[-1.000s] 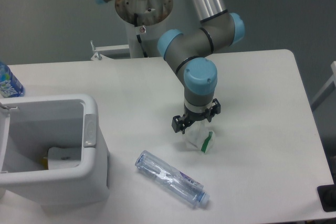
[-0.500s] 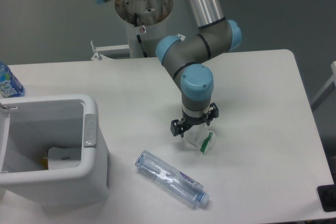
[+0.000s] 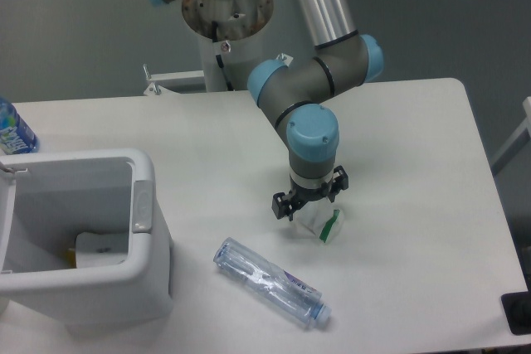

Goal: Place the trash in the trash can
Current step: 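Close the gripper on the crumpled white paper, then lift the paper and carry it over the white bin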

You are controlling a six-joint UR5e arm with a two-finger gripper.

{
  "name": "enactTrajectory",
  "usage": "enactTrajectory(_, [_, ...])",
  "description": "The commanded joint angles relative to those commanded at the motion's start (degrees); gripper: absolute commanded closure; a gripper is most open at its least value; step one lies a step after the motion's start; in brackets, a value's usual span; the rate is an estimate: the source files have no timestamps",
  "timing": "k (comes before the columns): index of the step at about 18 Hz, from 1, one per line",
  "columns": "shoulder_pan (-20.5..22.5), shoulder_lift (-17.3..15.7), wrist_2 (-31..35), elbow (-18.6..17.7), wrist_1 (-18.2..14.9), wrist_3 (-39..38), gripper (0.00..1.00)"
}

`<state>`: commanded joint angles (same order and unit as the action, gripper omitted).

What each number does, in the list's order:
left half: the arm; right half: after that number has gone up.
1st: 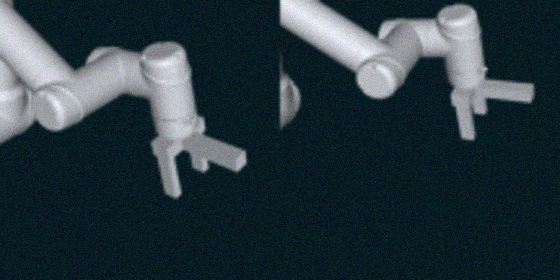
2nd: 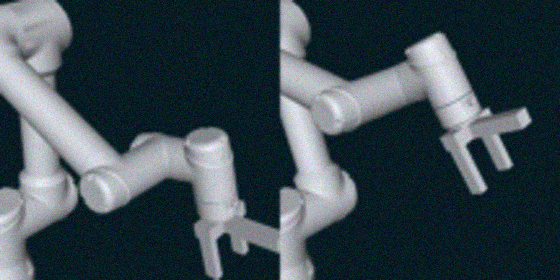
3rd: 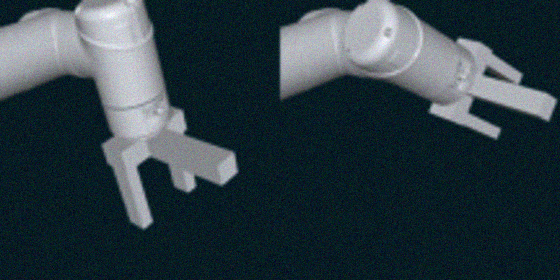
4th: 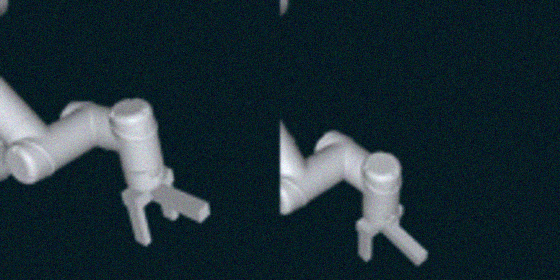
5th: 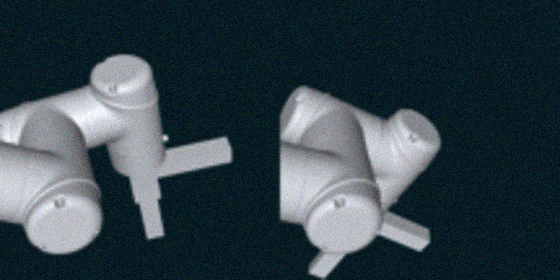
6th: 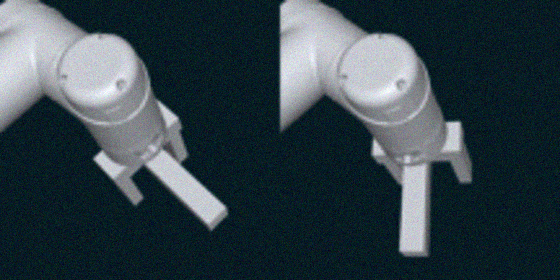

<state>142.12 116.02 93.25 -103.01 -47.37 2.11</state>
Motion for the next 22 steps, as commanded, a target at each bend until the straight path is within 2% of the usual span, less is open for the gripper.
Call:
enactTrajectory(1, [0.00, -0.09, -0.09, 0.00, 0.00, 0.00, 0.33])
enactTrajectory(2, [-0.09, -0.09, -0.09, 0.00, 0.00, 0.17, 0.38])
enactTrajectory(5, [-0.09, 0.00, -0.09, 0.44, 0.09, 0.70, 0.42])
enactTrajectory(10, [-0.09, 0.44, 0.70, 0.88, 0.09, 0.70, 0.61])
enactTrajectory(13, [-0.09, 0.44, 0.88, 0.71, 0.09, 0.70, 0.84])
enactTrajectory(17, [0.00, -0.09, 0.79, 0.88, 0.09, 0.79, 0.91])
enactTrajectory(22, [0.70, -6.76, -1.05, 2.98, 0.00, 2.28, 0.93])
